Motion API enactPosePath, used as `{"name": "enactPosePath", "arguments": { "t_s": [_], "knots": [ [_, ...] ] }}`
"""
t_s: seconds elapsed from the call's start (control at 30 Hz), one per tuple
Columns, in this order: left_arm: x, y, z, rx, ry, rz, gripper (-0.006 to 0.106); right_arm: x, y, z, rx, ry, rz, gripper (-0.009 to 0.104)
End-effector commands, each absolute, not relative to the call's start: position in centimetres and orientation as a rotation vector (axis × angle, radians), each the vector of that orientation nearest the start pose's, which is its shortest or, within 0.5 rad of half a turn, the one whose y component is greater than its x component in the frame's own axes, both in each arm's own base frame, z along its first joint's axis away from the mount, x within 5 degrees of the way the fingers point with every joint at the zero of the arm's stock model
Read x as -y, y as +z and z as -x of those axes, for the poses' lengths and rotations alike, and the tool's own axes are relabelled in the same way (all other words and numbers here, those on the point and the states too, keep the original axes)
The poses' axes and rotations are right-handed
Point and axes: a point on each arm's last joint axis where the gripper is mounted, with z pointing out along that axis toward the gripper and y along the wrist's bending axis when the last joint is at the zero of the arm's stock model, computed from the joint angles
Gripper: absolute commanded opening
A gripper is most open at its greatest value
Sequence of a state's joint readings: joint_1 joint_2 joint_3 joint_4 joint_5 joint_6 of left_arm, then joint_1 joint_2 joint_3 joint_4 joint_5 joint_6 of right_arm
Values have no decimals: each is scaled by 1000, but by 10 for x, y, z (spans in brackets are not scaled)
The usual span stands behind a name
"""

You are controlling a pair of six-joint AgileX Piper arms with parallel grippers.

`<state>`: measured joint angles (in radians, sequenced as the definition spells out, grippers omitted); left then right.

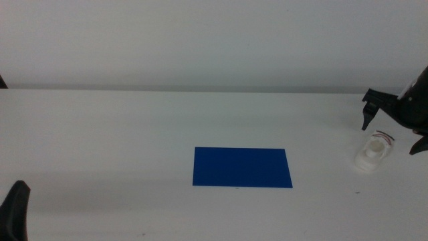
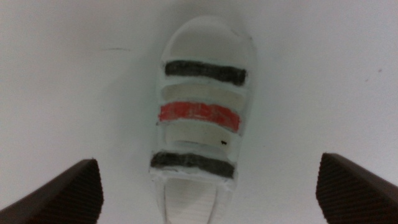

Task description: Use one arm to grab the shoe from the table and place it on the mat.

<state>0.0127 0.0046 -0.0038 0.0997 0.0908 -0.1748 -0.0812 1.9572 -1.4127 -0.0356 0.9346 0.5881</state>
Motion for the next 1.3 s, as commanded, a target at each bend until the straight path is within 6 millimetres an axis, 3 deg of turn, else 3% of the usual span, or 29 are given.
{"name": "enactPosePath", "arguments": {
  "t_s": [0.0,0.3,0.43,0.5,0.53,0.63,0.73,0.9,1.0,1.1,1.27],
  "knots": [
    [-1,195,-55,-1563,-51,79,94,34,184,-395,-2801,22,-956,90],
    [-1,195,-55,-1563,-51,79,94,34,151,-403,-2831,13,-969,90],
    [-1,195,-55,-1563,-51,79,94,34,142,-405,-2845,7,-974,83],
    [-1,195,-55,-1563,-51,79,94,34,140,-405,-2848,6,-974,69],
    [-1,195,-55,-1563,-51,79,94,34,140,-405,-2848,6,-974,54],
    [-1,195,-55,-1563,-51,79,94,30,149,-405,-2856,3,-913,-3],
    [-1,195,-55,-1563,-51,79,94,16,180,-406,-2844,14,-858,5],
    [-1,195,-55,-1563,-51,79,94,-41,218,-415,-2865,61,-749,7],
    [-1,195,-55,-1563,-51,79,94,-98,223,-421,-2868,112,-682,7],
    [-1,195,-55,-1563,-51,79,94,-162,216,-418,-2925,113,-553,7],
    [-1,195,-55,-1563,-51,79,94,-234,192,-395,-2995,131,-503,7]
  ]
}}
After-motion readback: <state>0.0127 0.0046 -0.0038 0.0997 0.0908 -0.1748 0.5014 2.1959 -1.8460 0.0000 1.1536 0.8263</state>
